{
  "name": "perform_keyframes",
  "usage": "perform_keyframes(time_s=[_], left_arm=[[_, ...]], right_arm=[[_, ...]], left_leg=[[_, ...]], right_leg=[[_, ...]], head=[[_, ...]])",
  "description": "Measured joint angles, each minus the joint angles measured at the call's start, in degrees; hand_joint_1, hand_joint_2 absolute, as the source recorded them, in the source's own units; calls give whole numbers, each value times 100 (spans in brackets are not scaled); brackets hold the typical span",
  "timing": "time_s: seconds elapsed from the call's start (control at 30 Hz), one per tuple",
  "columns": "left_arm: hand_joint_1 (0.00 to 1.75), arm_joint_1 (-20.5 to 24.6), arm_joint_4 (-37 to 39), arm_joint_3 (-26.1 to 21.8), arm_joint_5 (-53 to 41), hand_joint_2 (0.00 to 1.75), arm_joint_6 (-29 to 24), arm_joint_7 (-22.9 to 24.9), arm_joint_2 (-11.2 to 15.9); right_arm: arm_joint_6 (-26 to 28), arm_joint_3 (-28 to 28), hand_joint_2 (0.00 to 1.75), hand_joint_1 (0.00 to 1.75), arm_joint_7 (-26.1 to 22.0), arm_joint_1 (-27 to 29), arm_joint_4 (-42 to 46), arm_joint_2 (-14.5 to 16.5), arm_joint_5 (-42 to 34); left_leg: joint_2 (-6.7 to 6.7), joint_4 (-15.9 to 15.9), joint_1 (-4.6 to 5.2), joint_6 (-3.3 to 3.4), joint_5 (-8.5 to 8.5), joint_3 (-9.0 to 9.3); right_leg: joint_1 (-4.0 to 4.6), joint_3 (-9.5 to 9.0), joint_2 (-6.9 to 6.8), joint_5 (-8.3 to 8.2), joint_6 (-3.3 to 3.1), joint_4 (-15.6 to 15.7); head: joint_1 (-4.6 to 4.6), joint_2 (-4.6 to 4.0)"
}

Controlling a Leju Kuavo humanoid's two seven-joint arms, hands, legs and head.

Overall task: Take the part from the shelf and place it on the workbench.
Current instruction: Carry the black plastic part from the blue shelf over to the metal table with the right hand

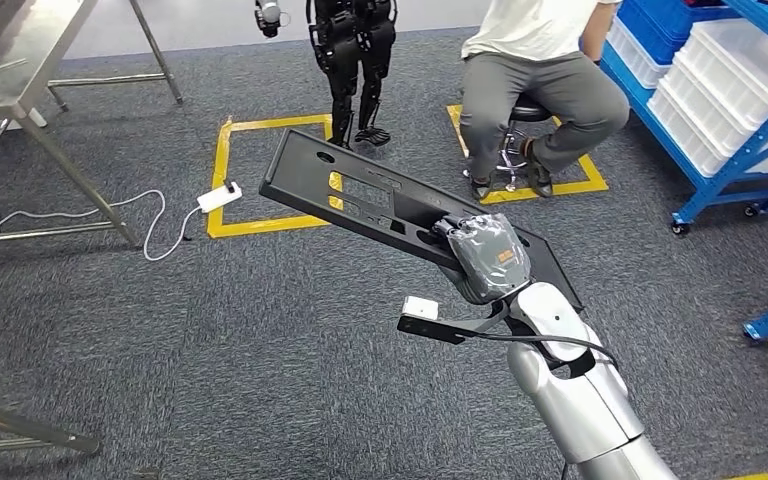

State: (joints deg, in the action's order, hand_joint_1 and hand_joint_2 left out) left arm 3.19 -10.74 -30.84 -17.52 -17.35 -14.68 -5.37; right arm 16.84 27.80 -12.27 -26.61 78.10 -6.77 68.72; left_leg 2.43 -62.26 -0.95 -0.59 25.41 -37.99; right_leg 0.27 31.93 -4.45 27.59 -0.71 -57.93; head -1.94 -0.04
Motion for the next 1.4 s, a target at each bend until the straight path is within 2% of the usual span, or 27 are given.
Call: perform_keyframes(time_s=[0.07, 0.13, 0.2, 0.27, 0.33, 0.37, 0.4, 0.43, 0.5, 0.57, 0.63, 0.67, 0.7, 0.73, 0.8, 0.87, 0.9, 0.93, 0.97, 1.0, 1.07, 1.1, 1.17, 1.23, 1.3, 1.37, 1.4], left_arm=[[0, 11, 1, 0, 9, 175, -8, 26, -6], [0, 11, 1, 0, 19, 175, -15, 55, -21], [0, 9, 0, -2, 23, 175, -19, 77, -49], [0, 15, 0, -4, 23, 175, -23, 85, -70], [0, 21, 1, -4, 23, 175, -25, 87, -79], [0, 20, 1, -4, 23, 175, -25, 88, -85], [0, 17, 1, -4, 23, 175, -25, 90, -92], [0, 15, 1, -4, 23, 175, -25, 91, -98], [0, 16, 1, -4, 23, 175, -25, 92, -102], [0, 14, 0, -4, 23, 175, -26, 93, -103], [0, -8, 0, -4, 23, 175, -27, 96, -106], [0, -25, 1, -4, 23, 175, -27, 102, -109], [0, -37, 2, -4, 22, 175, -27, 109, -113], [0, -39, 2, -4, 21, 175, -27, 116, -116], [0, -25, 3, -2, 14, 175, -27, 125, -124], [0, -20, 3, -1, 6, 175, -27, 131, -131], [0, -24, 3, -1, 4, 175, -27, 135, -134], [0, -27, 3, -2, 3, 175, -27, 139, -136], [0, -26, 2, -2, 3, 175, -27, 141, -137], [0, -21, 2, -2, 1, 175, -26, 141, -136], [0, -10, 1, -2, -9, 175, -24, 139, -138], [0, -8, 1, -1, -18, 175, -23, 138, -138], [0, -13, 1, 0, -36, 175, -25, 138, -138], [0, -14, 1, -2, -44, 175, -29, 138, -138], [0, 4, -1, -4, -48, 175, -31, 135, -134], [0, 17, -1, -4, -49, 175, -32, 129, -128], [0, 15, 0, -5, -49, 175, -34, 126, -127]], right_arm=[[-28, 6, 175, 175, 3, -4, 17, -8, 5], [-71, 17, 175, 175, -8, -12, 27, -12, 12], [-104, 28, 175, 175, -22, -29, 32, -16, 15], [-128, 36, 175, 175, -32, -44, 33, -31, 15], [-144, 50, 175, 175, -37, -39, 28, -49, 15], [-148, 56, 175, 175, -37, -33, 25, -57, 15], [-148, 60, 175, 175, -37, -30, 23, -63, 15], [-148, 61, 175, 175, -37, -30, 23, -68, 15], [-147, 62, 175, 175, -37, -35, 24, -77, 15], [-147, 66, 175, 175, -39, -41, 24, -76, 15], [-148, 74, 175, 175, -40, -49, 24, -69, 15], [-149, 76, 175, 175, -39, -59, 24, -62, 15], [-150, 77, 175, 175, -38, -72, 25, -56, 15], [-151, 77, 175, 175, -37, -83, 25, -51, 15], [-152, 79, 175, 175, -39, -90, 24, -54, 16], [-153, 84, 175, 175, -41, -80, 21, -69, 19], [-152, 86, 175, 175, -42, -76, 20, -76, 19], [-151, 90, 175, 175, -43, -74, 20, -81, 19], [-151, 92, 175, 175, -43, -75, 20, -84, 19], [-151, 94, 175, 175, -43, -75, 21, -86, 19], [-151, 95, 175, 175, -43, -78, 22, -93, 17], [-151, 97, 175, 175, -43, -79, 22, -96, 16], [-151, 101, 175, 175, -42, -81, 26, -100, 14], [-151, 99, 175, 175, -40, -82, 33, -105, 10], [-151, 95, 175, 175, -39, -69, 32, -121, 4], [-149, 96, 175, 175, -41, -31, 20, -135, -7], [-147, 96, 175, 175, -45, -14, 12, -138, -14]], left_leg=[[101, 319, 42, 66, -59, 165], [-29, 340, 59, 138, -82, 161], [-141, 390, 40, 218, -126, 179], [-250, 419, 23, 276, -159, 188], [-391, 419, 21, 292, -168, 179], [-472, 418, 20, 290, -172, 176], [-555, 416, 15, 283, -178, 175], [-635, 412, 6, 270, -184, 176], [-780, 390, -3, 215, -192, 163], [-892, 381, -2, 133, -208, 128], [-984, 409, -21, 52, -245, 92], [-963, 397, -34, 26, -240, 69], [-856, 309, -37, 7, -179, 19], [-703, 109, -34, -4, -52, -77], [-397, -604, -24, -17, 336, -402], [-320, -1219, -26, -23, 567, -679], [-308, -1251, -25, -16, 539, -679], [-282, -1048, -23, 0, 418, -552], [-215, -670, -15, 28, 251, -329], [-88, -270, 9, 69, 122, -96], [90, 236, 64, 142, -13, 182], [107, 297, 93, 169, -14, 200], [-11, 351, 93, 223, -63, 204], [-115, 438, 57, 292, -124, 248], [-232, 476, 37, 334, -161, 264], [-392, 474, 35, 338, -170, 251], [-476, 471, 31, 333, -174, 249]], right_leg=[[49, -12, -83, 31, 49, -6], [72, -21, -161, 55, 101, -7], [52, 46, 0, 167, 139, -168], [-2, 325, 297, 446, 131, -771], [-41, 706, 409, 714, 143, -1550], [-61, 799, 420, 737, 185, -1721], [-83, 789, 427, 675, 243, -1676], [-114, 657, 448, 529, 310, -1383], [-185, 277, 629, 209, 416, -559], [-200, 73, 761, 59, 393, -119], [-171, 56, 683, 29, 286, -89], [-172, 56, 629, 10, 234, -81], [-179, 53, 575, -9, 174, -70], [-183, 50, 518, -23, 122, -59], [-137, 54, 399, -23, 56, -56], [-86, 60, 256, -16, 30, -57], [-66, 63, 187, -13, 20, -58], [-51, 62, 121, -10, 12, -58], [-36, 59, 61, -6, 8, -58], [-16, 56, 7, 1, 10, -60], [20, 55, -88, 15, 31, -61], [29, 55, -135, 21, 50, -58], [28, 55, -186, 37, 98, -59], [14, 115, 14, 148, 129, -220], [-29, 398, 304, 432, 110, -846], [-76, 753, 404, 678, 129, -1569], [-101, 814, 414, 683, 174, -1677]], head=[[19, 0], [38, 0], [42, 0], [52, 0], [56, 0], [57, 0], [57, 0], [57, 0], [62, 0], [63, 0], [61, 0], [60, 0], [47, 0], [33, 0], [9, 0], [12, 0], [11, 0], [10, 0], [9, 0], [11, 0], [19, 0], [25, 0], [23, 0], [31, 0], [47, 0], [55, 0], [55, 0]])
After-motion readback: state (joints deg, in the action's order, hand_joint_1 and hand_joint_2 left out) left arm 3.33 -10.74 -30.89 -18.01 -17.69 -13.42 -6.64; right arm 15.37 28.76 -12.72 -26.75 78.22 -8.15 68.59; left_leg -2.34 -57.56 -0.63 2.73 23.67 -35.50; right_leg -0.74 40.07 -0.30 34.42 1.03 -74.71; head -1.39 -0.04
